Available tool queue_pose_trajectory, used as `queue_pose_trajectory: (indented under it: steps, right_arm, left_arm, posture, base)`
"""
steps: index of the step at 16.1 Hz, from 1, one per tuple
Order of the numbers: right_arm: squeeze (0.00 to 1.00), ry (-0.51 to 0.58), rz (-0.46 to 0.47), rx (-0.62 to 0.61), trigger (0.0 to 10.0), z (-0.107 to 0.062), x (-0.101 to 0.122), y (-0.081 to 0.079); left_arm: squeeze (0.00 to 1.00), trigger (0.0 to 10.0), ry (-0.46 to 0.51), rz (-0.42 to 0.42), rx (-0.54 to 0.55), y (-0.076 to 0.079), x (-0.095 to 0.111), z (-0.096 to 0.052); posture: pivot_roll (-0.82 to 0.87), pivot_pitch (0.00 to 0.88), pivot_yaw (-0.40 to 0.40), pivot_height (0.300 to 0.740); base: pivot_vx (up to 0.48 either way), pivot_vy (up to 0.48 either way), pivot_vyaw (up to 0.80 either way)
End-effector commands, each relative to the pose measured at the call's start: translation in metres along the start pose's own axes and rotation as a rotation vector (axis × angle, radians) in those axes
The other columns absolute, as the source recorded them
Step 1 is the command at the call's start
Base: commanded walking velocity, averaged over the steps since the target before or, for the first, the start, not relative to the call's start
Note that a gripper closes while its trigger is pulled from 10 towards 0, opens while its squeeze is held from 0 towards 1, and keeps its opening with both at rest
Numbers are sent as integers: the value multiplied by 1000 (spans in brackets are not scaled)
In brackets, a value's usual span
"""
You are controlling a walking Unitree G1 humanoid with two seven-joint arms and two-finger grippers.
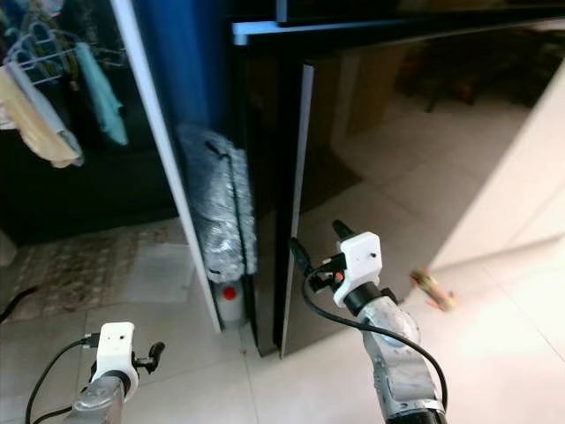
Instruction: Restocking fridge
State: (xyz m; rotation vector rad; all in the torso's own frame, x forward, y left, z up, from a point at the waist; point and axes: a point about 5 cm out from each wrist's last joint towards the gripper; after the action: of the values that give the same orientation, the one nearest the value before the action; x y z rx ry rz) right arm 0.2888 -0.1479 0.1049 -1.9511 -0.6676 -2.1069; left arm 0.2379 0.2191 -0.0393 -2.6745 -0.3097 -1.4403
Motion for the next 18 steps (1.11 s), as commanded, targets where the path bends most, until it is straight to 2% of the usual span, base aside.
queue_pose_trajectory:
  steps: [1, 12, 18]
  right_arm:
    - [0, -2, -7, 5, 10000, -1, 1, 0]
    - [0, -37, -31, 30, 10000, -7, -4, -1]
    - [0, -44, -56, 42, 10000, 2, -2, -4]
  left_arm:
    - [0, 10000, -12, 0, 1, 1, -2, 0]
    - [0, 10000, -29, -4, 1, 1, -5, -1]
    - [0, 10000, -32, -1, 4, 0, -6, -2]
  posture:
    - [-168, 0, -5, 740]
    - [-177, 0, -3, 740]
    - [-171, 0, -8, 740]
  base:
    - [270, 0, 0]
    - [0, 0, 0]
    - [0, 0, 0]
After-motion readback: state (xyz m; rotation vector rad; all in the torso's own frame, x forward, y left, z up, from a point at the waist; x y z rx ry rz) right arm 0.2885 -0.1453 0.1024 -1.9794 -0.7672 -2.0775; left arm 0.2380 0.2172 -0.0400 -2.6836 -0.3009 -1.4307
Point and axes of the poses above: a point about 5 cm out from each wrist's last joint towards the gripper, its own z axis pointing out of the wrist towards the gripper, its own x axis along the axis of the wrist's last joint, y = z × x, and after that the axes turned 9 degrees about -z, right-handed
